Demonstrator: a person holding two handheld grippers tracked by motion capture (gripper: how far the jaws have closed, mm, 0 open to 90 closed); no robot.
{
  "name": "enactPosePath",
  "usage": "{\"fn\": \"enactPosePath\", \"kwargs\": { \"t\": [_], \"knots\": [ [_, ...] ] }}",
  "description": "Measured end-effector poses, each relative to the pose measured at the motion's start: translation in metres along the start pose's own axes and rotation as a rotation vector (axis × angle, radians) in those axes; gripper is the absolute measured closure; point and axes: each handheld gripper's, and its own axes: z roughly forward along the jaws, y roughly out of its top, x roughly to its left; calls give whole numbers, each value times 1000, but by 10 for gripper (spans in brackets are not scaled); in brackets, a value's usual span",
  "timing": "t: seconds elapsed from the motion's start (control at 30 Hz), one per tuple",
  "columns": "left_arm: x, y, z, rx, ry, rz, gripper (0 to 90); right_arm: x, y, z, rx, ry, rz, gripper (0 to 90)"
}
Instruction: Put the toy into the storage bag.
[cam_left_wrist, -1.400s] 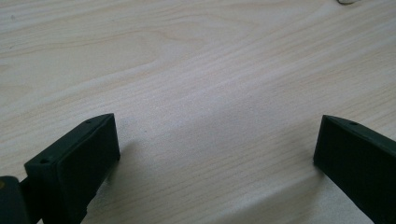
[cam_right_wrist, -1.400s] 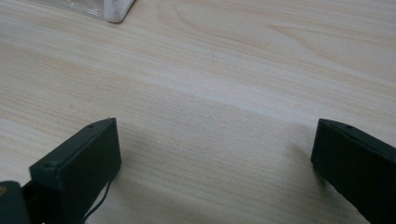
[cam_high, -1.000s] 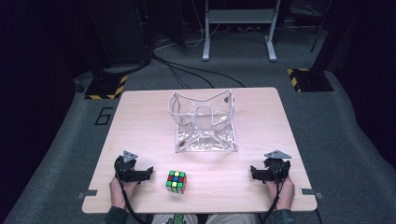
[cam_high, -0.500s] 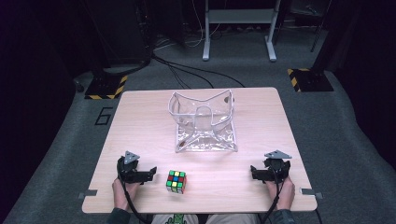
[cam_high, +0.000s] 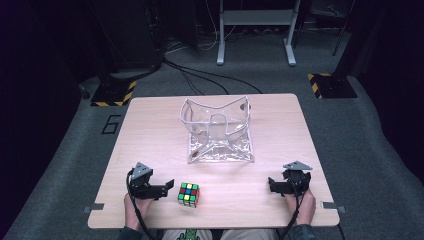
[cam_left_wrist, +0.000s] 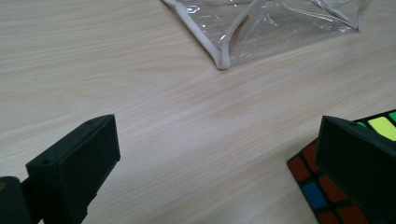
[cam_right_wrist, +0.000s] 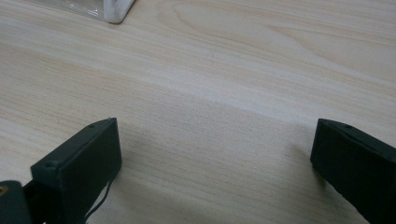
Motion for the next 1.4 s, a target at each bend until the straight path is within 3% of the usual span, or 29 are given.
{"fn": "enactPosePath", "kwargs": {
  "t": [0.23, 0.63, 0.8, 0.97, 1.07, 1.3, 1.4],
  "knots": [
    [-14, 4, 0, -10, -19, 23, 1, 0, 0, 0, 0, 0, 1, 10],
    [-40, 10, 4, 14, -59, 50, 1, 0, 0, 0, -1, -2, -1, 12],
    [-54, 10, 12, 58, -70, 83, 1, 0, 0, 0, -1, -3, -2, 12],
    [-63, 10, 16, 71, -80, 107, 1, 0, 0, 0, -1, -3, -1, 12],
    [-68, 9, 19, 89, -105, 98, 0, 0, 0, 0, -1, -3, -1, 12],
    [-73, 8, 22, 112, -114, 115, 0, 0, 0, 0, -1, -4, -1, 12],
    [-74, 6, 26, 146, -128, 123, 0, 0, 0, 0, -1, -4, -1, 13]
  ]
}}
